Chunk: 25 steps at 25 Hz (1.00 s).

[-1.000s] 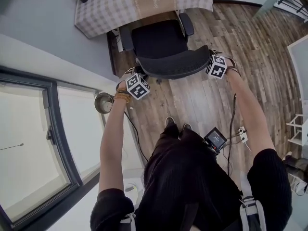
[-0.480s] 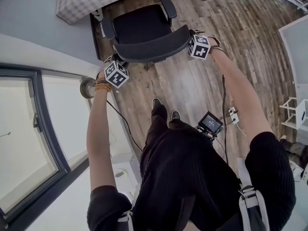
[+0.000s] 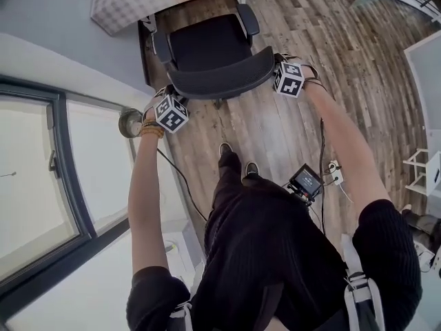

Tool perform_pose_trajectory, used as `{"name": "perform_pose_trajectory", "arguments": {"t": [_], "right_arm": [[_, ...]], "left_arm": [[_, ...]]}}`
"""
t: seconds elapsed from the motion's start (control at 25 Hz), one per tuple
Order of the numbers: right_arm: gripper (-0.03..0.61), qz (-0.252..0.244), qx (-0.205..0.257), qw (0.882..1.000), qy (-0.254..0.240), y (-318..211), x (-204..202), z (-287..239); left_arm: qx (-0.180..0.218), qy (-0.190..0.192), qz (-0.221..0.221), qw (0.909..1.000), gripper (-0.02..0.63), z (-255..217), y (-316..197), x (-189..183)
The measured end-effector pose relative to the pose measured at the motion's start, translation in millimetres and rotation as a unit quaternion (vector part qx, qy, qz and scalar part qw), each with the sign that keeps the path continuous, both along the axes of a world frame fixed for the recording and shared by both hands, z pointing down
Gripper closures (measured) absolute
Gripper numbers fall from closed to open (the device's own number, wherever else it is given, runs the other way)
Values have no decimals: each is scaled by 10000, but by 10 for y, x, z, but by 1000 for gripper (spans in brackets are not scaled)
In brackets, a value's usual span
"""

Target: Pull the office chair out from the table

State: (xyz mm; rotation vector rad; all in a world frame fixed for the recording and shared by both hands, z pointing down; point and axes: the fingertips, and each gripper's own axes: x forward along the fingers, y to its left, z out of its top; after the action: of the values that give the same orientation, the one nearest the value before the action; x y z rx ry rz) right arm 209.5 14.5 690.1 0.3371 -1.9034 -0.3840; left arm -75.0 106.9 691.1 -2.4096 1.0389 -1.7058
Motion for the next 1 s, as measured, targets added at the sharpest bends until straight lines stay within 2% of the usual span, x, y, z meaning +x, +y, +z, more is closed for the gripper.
{"name": "perform_pose_trajectory", "arguments": {"t": [0.36,0.72,0.8,0.88,1.0], "right_arm": [[400,-58,31,10000,-71,301,-13,4],[391,-3,157,9998,-135,351,4,-14],[382,12,176,9996,-225,343,10,-29],[359,53,254,9988,-423,338,6,-58],[337,242,598,9950,-758,386,5,-109]], "left_arm": [[46,-68,-31,10000,453,10,266,-20],[140,-93,-40,9999,448,10,325,-7],[325,-53,-66,9994,448,-2,313,19],[711,45,-185,9973,428,-19,314,48],[1092,254,-461,9926,326,-4,378,82]]}}
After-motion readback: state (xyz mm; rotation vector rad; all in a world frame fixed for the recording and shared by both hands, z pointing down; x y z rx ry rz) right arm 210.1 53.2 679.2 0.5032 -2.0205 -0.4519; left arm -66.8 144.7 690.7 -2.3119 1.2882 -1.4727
